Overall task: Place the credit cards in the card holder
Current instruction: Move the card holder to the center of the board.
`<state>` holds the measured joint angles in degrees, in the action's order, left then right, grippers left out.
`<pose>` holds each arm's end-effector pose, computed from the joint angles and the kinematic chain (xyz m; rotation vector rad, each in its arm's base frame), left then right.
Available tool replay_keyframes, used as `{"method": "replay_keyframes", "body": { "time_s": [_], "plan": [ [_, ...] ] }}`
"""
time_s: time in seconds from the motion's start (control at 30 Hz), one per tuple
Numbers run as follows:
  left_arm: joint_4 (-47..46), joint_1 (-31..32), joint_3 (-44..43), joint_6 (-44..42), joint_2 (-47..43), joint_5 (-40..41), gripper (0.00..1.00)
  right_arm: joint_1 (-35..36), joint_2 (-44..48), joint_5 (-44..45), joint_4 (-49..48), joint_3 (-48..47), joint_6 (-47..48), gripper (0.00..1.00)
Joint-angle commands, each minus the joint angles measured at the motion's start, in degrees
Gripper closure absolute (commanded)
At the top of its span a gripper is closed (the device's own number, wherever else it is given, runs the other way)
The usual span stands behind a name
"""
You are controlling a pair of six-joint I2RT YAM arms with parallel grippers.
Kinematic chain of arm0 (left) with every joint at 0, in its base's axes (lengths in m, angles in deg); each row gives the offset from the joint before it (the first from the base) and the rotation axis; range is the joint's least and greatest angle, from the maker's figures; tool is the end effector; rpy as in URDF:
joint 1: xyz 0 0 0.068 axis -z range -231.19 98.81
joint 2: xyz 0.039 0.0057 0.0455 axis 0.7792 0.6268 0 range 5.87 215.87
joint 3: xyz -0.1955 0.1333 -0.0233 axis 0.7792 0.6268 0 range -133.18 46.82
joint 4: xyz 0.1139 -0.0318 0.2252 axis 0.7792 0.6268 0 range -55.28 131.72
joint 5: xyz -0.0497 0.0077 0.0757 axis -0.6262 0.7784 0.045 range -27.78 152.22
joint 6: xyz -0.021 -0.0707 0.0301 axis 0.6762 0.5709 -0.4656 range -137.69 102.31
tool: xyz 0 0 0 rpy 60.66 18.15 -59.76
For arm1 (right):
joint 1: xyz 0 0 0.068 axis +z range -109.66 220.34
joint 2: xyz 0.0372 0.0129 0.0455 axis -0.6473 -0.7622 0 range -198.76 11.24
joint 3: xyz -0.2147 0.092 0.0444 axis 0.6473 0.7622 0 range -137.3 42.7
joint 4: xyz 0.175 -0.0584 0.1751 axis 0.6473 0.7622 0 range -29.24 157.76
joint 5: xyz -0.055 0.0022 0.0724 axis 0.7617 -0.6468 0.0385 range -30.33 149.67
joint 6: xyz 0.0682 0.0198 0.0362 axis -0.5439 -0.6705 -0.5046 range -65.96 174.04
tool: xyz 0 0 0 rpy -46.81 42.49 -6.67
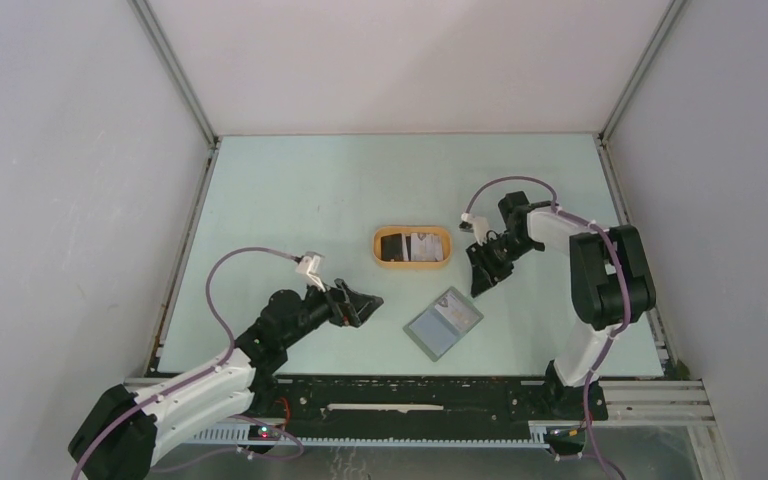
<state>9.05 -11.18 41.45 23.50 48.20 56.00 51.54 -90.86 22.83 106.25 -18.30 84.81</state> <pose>0.1614 -0.1451 0.1442 0.0652 1.9066 -1.0960 0.2802 0.0973 0.0964 -1.0411 2.6361 0.9159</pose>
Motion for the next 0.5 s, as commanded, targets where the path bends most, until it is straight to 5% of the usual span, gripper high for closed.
{"method": "replay_keyframes", "body": {
  "time_s": [0.0,0.47],
  "plan": [
    [-3.57,0.31,1.28,1.26,0.34,0.34,0.01,-0.37,-1.45,-1.75,1.24,-2.48,0.62,0.56],
    [-5.18,0.32,0.21,1.88,3.7,-0.72,0.03,-0.4,-1.39,-4.03,0.67,-3.48,0.08,1.0]
  ]
}}
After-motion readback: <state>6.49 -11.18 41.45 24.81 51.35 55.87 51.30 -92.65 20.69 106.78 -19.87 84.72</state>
